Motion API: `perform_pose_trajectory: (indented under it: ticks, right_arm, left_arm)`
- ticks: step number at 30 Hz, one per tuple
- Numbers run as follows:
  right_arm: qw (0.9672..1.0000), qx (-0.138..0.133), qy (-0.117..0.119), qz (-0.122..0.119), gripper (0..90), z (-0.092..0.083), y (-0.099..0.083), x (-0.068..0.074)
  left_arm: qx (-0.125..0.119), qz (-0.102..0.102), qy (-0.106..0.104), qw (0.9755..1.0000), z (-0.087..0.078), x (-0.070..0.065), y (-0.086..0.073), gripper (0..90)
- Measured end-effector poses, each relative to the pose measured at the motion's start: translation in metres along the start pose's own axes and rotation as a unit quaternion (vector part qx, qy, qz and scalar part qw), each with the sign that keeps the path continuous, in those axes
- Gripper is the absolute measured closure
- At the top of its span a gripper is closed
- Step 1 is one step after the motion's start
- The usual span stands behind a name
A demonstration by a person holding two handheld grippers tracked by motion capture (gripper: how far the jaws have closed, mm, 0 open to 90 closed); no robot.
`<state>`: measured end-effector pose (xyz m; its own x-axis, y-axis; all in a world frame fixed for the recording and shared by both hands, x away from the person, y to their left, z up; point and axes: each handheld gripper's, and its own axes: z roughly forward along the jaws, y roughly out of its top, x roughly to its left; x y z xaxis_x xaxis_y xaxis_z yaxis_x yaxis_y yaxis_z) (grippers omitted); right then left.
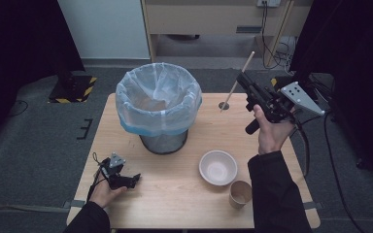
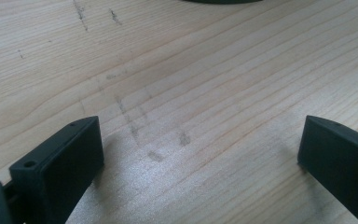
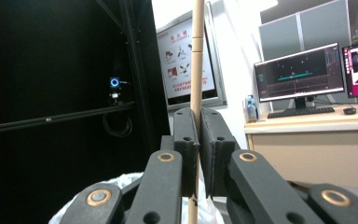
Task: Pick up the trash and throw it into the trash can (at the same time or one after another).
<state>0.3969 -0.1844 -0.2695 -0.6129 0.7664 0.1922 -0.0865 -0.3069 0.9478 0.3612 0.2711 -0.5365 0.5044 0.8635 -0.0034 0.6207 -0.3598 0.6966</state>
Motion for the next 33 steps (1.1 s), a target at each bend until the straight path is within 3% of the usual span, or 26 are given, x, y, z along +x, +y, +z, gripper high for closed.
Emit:
perform_pose_trajectory:
  ticks: [15,20,33]
  right_arm:
    - [0.9994,-0.033,0.003,-0.009,86.2,0.044,0.013,0.019]
    - [0.9993,-0.034,0.015,-0.002,86.2,0.059,0.008,0.029]
    - [0.9991,-0.016,0.036,-0.013,86.2,0.105,-0.014,0.055]
  left_arm:
    - [-0.001,-0.001,0.0,1.0,0.0,0.0,0.0,0.0]
    - [-0.001,-0.001,0.001,1.0,0.0,0.0,0.0,0.0]
    - [-0.002,-0.001,0.0,1.0,0.0,0.0,0.0,0.0]
